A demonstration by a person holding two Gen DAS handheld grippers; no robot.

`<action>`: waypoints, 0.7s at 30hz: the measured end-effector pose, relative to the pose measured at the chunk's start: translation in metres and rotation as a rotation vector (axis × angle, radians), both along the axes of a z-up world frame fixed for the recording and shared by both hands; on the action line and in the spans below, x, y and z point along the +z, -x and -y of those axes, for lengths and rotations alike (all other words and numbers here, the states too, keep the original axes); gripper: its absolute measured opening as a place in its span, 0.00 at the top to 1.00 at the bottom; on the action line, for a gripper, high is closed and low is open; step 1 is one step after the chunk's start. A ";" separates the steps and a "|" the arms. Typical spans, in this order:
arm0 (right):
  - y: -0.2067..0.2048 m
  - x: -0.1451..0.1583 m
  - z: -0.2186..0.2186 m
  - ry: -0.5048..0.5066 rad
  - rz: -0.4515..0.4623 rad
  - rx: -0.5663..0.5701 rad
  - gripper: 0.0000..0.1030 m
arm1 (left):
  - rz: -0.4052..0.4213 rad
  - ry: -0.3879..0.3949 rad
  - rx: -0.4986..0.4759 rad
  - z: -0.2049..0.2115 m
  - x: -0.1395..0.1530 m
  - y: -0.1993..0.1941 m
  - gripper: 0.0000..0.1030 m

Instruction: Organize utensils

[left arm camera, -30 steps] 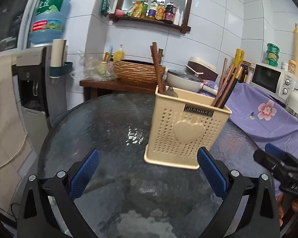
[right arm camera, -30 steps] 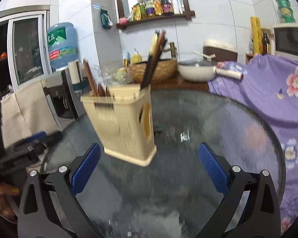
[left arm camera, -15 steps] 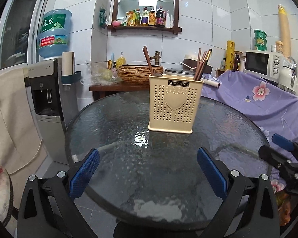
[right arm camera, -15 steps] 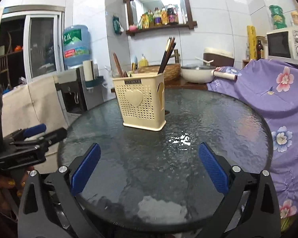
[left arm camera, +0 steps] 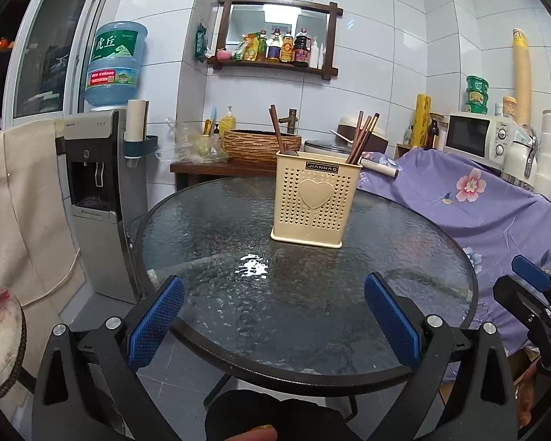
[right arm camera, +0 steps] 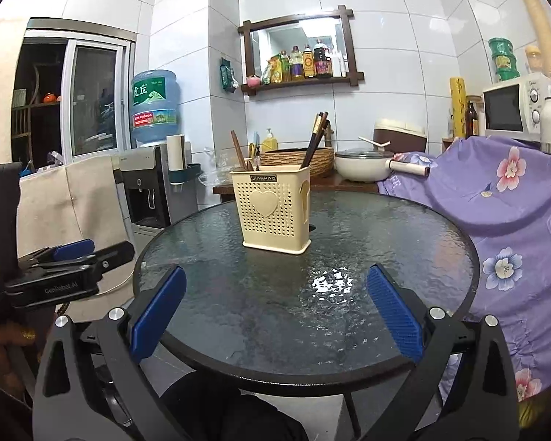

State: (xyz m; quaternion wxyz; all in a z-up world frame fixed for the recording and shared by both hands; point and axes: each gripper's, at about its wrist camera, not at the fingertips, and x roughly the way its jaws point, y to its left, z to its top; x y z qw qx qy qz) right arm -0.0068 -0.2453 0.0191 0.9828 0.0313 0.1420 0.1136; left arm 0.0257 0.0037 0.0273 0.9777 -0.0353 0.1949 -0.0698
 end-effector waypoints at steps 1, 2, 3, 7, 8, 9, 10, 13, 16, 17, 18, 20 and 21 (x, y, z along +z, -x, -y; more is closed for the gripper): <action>0.002 0.000 -0.001 0.002 0.003 -0.001 0.06 | 0.001 -0.001 -0.001 0.001 0.000 0.000 0.06; 0.003 0.001 -0.002 0.003 0.007 0.001 0.06 | 0.005 -0.003 -0.001 0.002 0.001 0.001 0.06; 0.004 0.002 -0.003 0.007 0.011 0.003 0.06 | 0.010 -0.004 -0.001 0.002 0.001 0.002 0.06; 0.008 0.004 -0.007 0.023 0.028 0.007 0.06 | 0.036 -0.027 0.016 0.005 0.003 0.009 0.06; 0.006 0.004 -0.008 0.026 0.026 0.007 0.06 | 0.039 -0.032 0.018 0.006 0.004 0.010 0.06; 0.006 0.004 -0.009 0.025 0.025 0.008 0.06 | 0.039 -0.033 0.018 0.006 0.004 0.011 0.06; 0.007 0.004 -0.009 0.022 0.024 0.009 0.06 | 0.039 -0.031 0.018 0.007 0.004 0.012 0.06; 0.007 0.003 -0.011 0.014 0.014 0.016 0.06 | 0.040 -0.029 0.019 0.006 0.003 0.013 0.06; 0.006 0.003 -0.013 0.020 0.012 0.015 0.06 | 0.039 -0.038 0.021 0.006 0.003 0.015 0.06; 0.007 0.002 -0.014 0.023 0.012 0.016 0.06 | 0.040 -0.040 0.024 0.005 0.003 0.016 0.06; 0.006 0.002 -0.014 0.027 0.011 0.015 0.06 | 0.039 -0.040 0.024 0.005 0.003 0.016 0.06; 0.007 0.001 -0.014 0.029 0.011 0.015 0.06 | 0.037 -0.040 0.025 0.004 0.003 0.016 0.06; 0.006 0.001 -0.014 0.028 0.010 0.015 0.06 | 0.036 -0.043 0.029 0.004 0.003 0.016 0.06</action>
